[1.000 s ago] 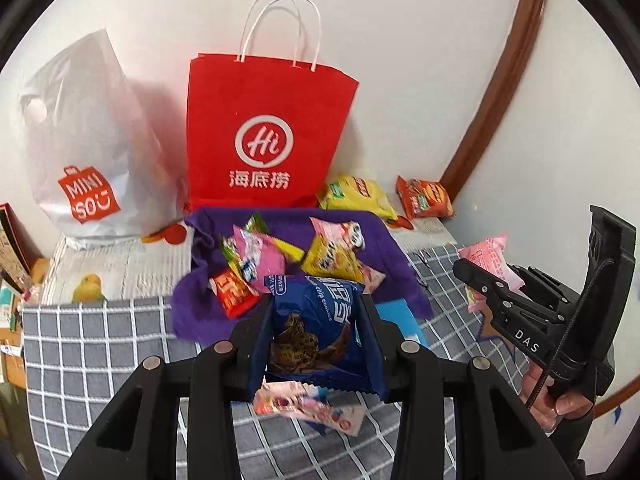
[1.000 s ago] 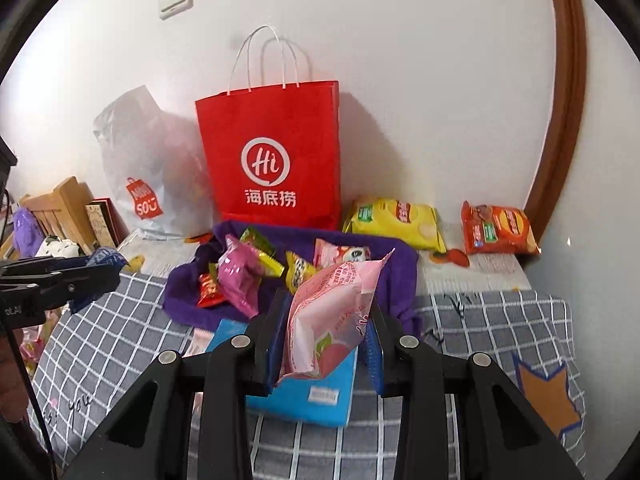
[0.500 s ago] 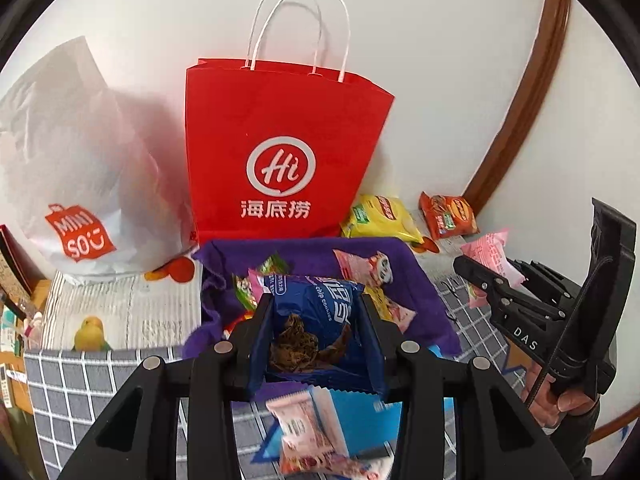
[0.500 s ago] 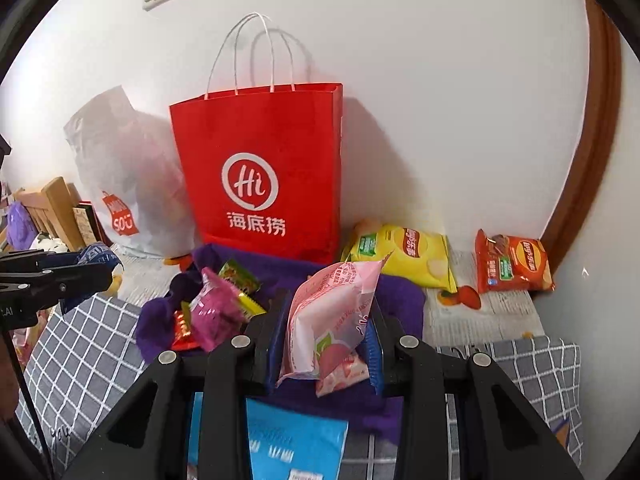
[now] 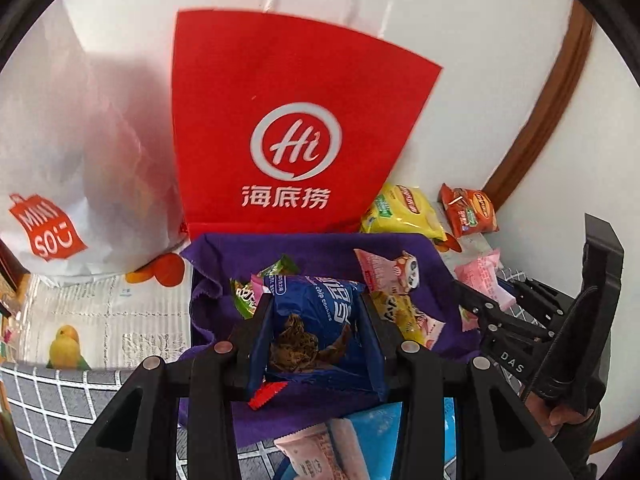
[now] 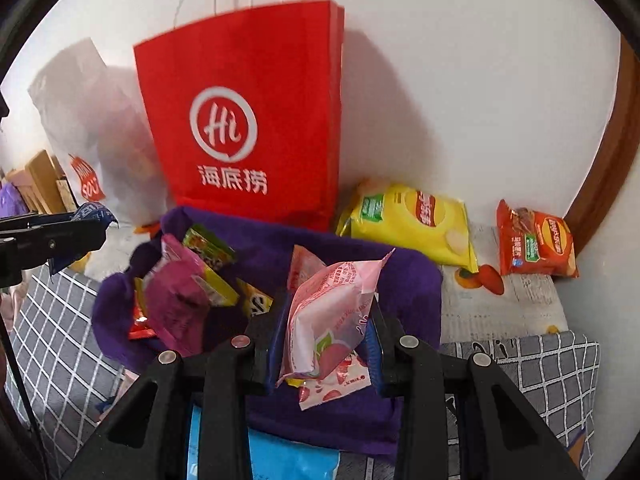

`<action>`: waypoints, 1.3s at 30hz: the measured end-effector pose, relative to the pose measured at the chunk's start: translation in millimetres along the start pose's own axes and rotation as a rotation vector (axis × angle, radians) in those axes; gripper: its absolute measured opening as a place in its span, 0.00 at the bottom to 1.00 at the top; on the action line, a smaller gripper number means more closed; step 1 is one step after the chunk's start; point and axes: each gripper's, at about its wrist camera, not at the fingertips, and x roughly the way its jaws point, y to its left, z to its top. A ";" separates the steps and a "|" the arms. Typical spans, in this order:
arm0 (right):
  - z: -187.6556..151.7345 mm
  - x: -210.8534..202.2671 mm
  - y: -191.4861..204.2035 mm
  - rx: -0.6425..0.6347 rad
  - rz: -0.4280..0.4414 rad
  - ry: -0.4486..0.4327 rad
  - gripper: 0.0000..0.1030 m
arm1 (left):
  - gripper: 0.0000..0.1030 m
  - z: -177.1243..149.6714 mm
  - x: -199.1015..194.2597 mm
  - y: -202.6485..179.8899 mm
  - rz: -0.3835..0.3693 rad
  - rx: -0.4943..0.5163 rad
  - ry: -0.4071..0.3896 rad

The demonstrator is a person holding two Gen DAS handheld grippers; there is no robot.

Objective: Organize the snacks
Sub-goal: 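Carry the light pink packet with the right gripper while the left carries the blue packet over the towel, then open both grippers to drop the packets onto the purple towel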

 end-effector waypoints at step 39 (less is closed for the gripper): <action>-14.2 53.5 8.6 -0.063 0.021 0.150 0.34 | 0.38 -7.6 41.0 14.4 0.008 -0.006 0.101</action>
